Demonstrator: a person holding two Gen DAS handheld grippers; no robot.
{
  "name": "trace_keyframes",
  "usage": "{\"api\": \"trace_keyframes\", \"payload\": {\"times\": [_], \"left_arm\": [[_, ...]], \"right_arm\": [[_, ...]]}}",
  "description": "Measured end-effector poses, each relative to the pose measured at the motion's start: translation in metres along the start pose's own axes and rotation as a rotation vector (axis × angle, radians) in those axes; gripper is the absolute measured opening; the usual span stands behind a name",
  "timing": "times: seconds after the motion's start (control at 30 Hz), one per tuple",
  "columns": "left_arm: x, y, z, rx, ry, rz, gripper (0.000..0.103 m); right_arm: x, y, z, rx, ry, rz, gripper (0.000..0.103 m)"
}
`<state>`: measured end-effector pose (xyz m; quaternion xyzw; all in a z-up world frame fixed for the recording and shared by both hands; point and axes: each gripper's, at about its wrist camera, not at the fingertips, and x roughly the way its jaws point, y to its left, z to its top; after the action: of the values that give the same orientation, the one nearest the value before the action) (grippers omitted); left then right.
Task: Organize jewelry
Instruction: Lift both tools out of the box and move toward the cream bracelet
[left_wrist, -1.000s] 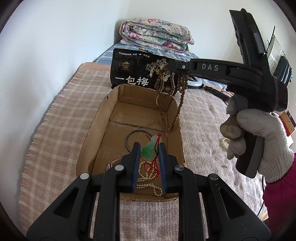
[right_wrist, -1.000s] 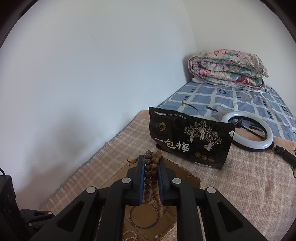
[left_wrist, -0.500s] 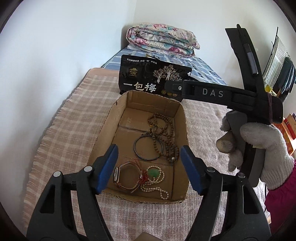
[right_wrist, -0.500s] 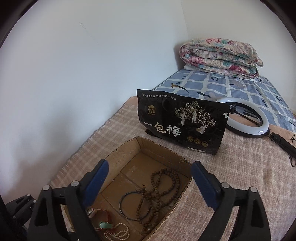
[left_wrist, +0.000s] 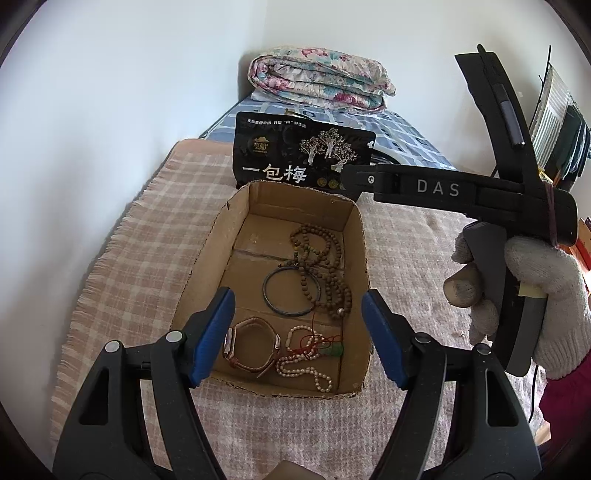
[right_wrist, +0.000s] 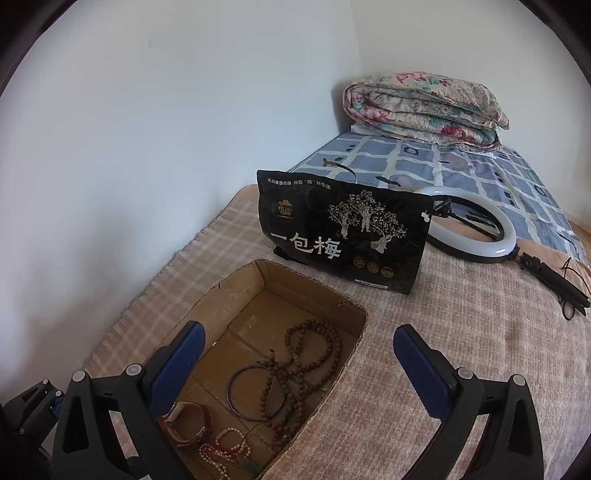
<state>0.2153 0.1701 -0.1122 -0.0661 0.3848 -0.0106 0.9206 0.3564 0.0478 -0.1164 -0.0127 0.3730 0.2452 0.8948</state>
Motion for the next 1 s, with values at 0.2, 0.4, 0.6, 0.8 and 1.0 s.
{"api": "trace_keyframes", "payload": {"times": [0.2, 0.4, 0.6, 0.8, 1.0], "left_arm": [[-0.008, -0.011, 0.0, 0.014, -0.013, -0.013, 0.073], [-0.013, -0.03, 0.0, 0.039, -0.024, -0.03, 0.073], [-0.014, -0.053, -0.003, 0.076, -0.026, -0.05, 0.073], [-0.013, -0.077, -0.005, 0.103, -0.021, -0.08, 0.073], [-0.009, -0.1, -0.009, 0.134, -0.011, -0.114, 0.073]], "right_arm": [[-0.02, -0.004, -0.004, -0.006, -0.016, -0.019, 0.103], [-0.041, -0.014, -0.013, -0.008, -0.028, -0.045, 0.103], [-0.071, -0.036, -0.023, 0.018, -0.055, -0.1, 0.103], [-0.104, -0.066, -0.036, 0.048, -0.096, -0.164, 0.103], [-0.13, -0.1, -0.055, 0.078, -0.112, -0.216, 0.103]]}}
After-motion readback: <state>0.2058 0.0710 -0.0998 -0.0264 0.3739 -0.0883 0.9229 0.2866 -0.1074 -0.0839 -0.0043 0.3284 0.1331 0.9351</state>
